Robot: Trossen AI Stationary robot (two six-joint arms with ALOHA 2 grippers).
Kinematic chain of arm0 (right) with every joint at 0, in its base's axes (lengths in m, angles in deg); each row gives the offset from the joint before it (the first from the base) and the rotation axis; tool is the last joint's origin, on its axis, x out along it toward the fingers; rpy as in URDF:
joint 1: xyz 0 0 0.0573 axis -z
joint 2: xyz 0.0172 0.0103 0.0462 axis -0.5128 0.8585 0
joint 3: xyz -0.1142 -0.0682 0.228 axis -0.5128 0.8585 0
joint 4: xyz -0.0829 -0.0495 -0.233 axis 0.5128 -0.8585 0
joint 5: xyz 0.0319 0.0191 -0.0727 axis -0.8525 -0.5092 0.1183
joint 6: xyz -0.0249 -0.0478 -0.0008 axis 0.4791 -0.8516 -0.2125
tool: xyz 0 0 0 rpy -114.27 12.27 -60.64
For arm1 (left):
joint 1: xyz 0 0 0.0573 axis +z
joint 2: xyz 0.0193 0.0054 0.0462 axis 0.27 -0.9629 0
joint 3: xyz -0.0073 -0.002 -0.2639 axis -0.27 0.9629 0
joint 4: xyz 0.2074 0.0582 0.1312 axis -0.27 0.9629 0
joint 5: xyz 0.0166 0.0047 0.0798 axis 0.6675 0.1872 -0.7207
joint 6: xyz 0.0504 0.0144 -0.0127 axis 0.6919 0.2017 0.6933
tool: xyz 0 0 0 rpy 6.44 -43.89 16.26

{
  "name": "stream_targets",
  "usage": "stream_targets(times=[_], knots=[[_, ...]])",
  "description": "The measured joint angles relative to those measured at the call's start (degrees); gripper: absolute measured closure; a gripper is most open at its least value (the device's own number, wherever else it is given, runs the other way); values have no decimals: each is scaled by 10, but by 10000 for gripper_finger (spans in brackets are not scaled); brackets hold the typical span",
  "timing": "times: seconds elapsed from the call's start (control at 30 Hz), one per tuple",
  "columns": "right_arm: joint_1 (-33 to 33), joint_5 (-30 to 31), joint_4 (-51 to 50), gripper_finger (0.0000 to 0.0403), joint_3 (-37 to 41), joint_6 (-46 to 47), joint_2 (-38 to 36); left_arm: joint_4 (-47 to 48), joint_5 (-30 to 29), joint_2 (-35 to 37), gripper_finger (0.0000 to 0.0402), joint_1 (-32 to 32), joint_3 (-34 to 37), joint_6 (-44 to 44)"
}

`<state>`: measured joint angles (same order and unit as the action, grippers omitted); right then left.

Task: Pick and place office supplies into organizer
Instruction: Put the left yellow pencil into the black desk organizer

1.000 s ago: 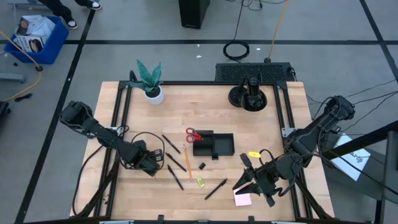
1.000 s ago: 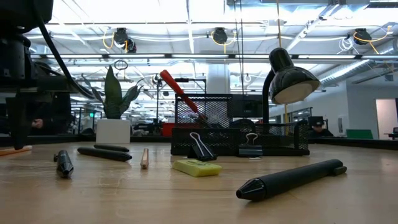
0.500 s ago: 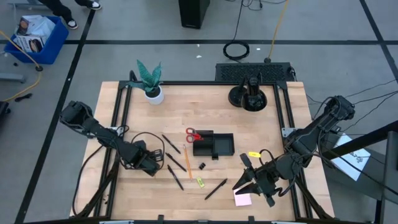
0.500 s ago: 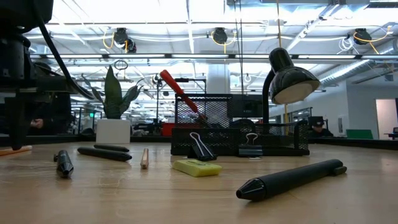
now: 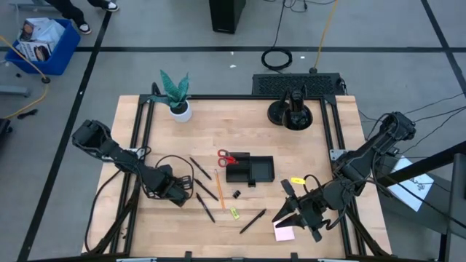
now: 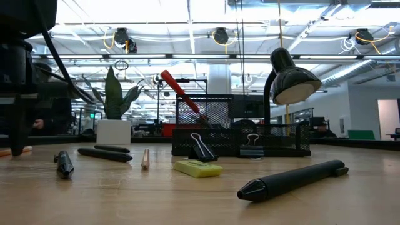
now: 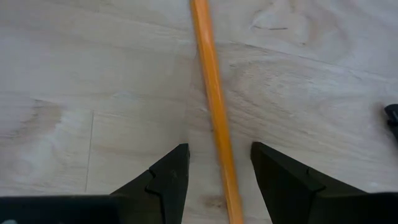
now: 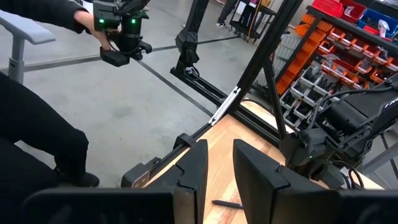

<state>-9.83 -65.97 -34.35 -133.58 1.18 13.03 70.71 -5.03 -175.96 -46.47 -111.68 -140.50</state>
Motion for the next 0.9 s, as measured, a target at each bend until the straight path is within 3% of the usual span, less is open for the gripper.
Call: stream_targets(times=[0.37,0.67,0.9], knots=[[0,0,0,332,0,0,0,0,0,8,221,0,2,0],[0,0,0,332,0,0,0,-7,-9,8,306,0,2,11],[0,0,0,332,0,0,0,-10,-10,8,335,0,2,14]])
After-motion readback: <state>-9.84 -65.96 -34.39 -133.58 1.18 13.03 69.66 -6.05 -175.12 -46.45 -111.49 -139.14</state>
